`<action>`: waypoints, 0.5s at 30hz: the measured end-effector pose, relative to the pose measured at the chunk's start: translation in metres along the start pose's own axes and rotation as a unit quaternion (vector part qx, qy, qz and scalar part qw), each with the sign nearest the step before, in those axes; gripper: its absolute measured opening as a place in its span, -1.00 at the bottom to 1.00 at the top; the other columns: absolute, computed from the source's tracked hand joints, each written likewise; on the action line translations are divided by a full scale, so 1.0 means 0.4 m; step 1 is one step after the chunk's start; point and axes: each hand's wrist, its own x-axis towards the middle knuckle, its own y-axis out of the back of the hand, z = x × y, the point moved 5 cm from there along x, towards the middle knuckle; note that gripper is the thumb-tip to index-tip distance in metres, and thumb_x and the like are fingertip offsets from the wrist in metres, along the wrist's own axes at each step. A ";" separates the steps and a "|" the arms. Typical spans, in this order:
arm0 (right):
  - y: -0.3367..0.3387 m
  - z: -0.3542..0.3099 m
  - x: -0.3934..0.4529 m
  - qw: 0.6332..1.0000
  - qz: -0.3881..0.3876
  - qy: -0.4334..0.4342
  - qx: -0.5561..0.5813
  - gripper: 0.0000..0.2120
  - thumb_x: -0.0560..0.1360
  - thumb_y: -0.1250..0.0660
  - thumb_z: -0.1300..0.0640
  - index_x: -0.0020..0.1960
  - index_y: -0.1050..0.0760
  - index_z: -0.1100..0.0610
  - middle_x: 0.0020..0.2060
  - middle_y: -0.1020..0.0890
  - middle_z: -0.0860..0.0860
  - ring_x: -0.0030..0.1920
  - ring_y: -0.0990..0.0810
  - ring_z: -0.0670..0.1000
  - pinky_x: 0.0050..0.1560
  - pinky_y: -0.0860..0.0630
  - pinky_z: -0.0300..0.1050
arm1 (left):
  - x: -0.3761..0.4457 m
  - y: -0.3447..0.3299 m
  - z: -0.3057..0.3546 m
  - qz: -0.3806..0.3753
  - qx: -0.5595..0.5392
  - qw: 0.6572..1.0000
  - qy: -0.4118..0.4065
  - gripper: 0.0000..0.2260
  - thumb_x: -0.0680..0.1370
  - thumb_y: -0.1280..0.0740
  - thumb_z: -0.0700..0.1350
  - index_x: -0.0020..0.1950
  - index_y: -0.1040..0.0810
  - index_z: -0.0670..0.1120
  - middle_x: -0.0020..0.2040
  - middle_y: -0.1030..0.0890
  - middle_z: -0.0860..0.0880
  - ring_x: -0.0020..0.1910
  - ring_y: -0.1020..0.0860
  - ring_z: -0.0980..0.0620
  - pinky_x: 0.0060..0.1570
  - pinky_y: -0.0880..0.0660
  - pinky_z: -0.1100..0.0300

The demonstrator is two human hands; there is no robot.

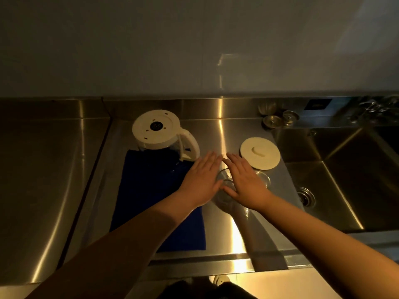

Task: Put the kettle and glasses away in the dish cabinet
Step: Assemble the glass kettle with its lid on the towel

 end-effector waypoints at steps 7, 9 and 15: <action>-0.031 0.038 -0.045 0.999 -0.033 0.024 0.032 -0.19 0.47 -0.26 -0.28 0.50 -0.14 0.22 0.46 -0.24 0.18 0.47 -0.15 0.13 0.45 0.05 -0.07 | -0.009 -0.064 0.043 -0.065 -0.015 0.997 0.027 -0.38 0.63 -0.06 0.13 0.55 0.15 -0.09 0.57 0.10 -0.08 0.53 0.15 0.00 0.45 0.18 0.09; -0.037 0.042 -0.054 0.997 -0.042 0.035 0.045 -0.19 0.47 -0.27 -0.26 0.49 -0.14 0.22 0.45 -0.25 0.19 0.46 -0.17 0.14 0.46 -0.04 -0.01 | -0.015 -0.073 0.051 -0.070 -0.017 0.997 0.027 -0.38 0.62 -0.05 0.14 0.55 0.15 -0.09 0.57 0.09 -0.07 0.53 0.14 0.01 0.45 0.18 0.10; -0.040 0.050 -0.061 0.994 -0.061 0.044 0.085 -0.21 0.48 -0.26 -0.24 0.50 -0.11 0.22 0.46 -0.22 0.17 0.46 -0.17 0.12 0.44 -0.19 0.06 | -0.018 -0.087 0.069 -0.065 -0.037 0.997 0.035 -0.36 0.62 -0.06 0.16 0.55 0.14 -0.09 0.57 0.10 -0.06 0.53 0.12 0.03 0.42 0.20 0.17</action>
